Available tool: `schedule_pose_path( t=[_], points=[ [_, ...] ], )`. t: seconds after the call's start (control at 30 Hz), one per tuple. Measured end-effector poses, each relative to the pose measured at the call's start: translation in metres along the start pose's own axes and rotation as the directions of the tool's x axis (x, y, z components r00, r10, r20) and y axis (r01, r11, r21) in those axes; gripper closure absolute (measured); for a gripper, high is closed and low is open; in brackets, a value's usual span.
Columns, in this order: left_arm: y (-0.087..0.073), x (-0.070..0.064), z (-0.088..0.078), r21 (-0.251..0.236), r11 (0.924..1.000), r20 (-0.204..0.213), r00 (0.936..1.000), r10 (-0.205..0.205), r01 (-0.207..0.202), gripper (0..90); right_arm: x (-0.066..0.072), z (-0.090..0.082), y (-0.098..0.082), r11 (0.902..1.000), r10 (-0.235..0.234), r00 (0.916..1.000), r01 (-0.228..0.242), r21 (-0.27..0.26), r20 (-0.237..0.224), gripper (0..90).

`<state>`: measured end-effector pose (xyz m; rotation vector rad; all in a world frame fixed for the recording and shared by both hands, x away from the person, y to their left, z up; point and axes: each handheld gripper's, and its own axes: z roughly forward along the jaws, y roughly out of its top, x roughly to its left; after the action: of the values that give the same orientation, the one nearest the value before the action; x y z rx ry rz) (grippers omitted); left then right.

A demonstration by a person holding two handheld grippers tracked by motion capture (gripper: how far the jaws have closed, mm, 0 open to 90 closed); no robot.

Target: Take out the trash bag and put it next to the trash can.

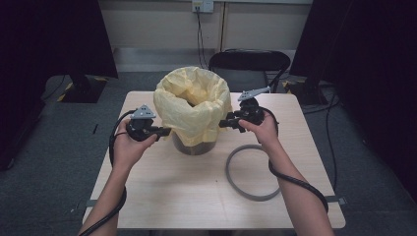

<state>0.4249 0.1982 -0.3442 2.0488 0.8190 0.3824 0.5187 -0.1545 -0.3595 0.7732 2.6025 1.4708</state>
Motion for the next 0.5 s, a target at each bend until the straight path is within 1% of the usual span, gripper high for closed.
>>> schedule_pose_path(
  t=[0.03, 0.07, 0.1, 0.13, 0.2, 0.27, 0.3, 0.43, 0.5],
  points=[
    [0.000, 0.000, 0.000, -0.003, 1.0000, -0.002, 1.0000, 0.001, -0.001, 90.0, 0.000, -0.001, 0.000, 0.9999, 0.007, 1.0000, -0.007, -0.008, -0.005, 62.9],
    [0.001, 0.000, -0.001, -0.002, 1.0000, -0.001, 1.0000, -0.001, 0.001, 90.0, 0.000, -0.003, 0.000, 0.9999, 0.012, 0.9999, -0.012, -0.004, -0.006, 70.4],
    [0.001, -0.001, -0.002, -0.001, 1.0000, -0.004, 1.0000, 0.001, -0.001, 90.0, 0.000, -0.004, 0.001, 0.9997, 0.023, 0.9997, -0.023, -0.006, -0.011, 74.9],
    [0.001, 0.000, -0.003, -0.004, 1.0000, -0.005, 1.0000, 0.000, 0.000, 90.0, 0.000, -0.005, 0.002, 0.9997, 0.024, 0.9996, -0.024, -0.005, -0.014, 78.9],
    [0.002, 0.000, -0.005, 0.000, 1.0000, -0.009, 1.0000, -0.001, 0.001, 90.0, 0.001, -0.007, 0.004, 0.9997, 0.024, 0.9996, -0.024, -0.008, -0.015, 83.8],
    [0.001, 0.001, -0.008, -0.003, 1.0000, -0.014, 0.9999, -0.004, 0.004, 90.0, 0.002, -0.010, 0.006, 0.9993, 0.033, 0.9994, -0.033, -0.016, -0.009, 86.2],
    [0.001, 0.002, -0.009, -0.002, 1.0000, -0.019, 0.9998, 0.001, -0.001, 90.0, 0.004, -0.013, 0.009, 0.9992, 0.032, 0.9994, -0.033, -0.024, -0.010, 86.9],
    [0.004, 0.002, -0.016, -0.027, 0.9996, -0.031, 0.9995, -0.004, 0.003, 90.0, 0.009, -0.023, 0.016, 0.9998, 0.004, 0.9999, -0.004, -0.019, 0.012, 87.6],
    [0.008, 0.001, -0.020, -0.038, 0.9993, -0.043, 0.9990, -0.007, 0.006, 90.0, 0.013, -0.032, 0.020, 0.9998, -0.003, 0.9995, 0.003, -0.019, 0.032, 87.6]
  ],
)
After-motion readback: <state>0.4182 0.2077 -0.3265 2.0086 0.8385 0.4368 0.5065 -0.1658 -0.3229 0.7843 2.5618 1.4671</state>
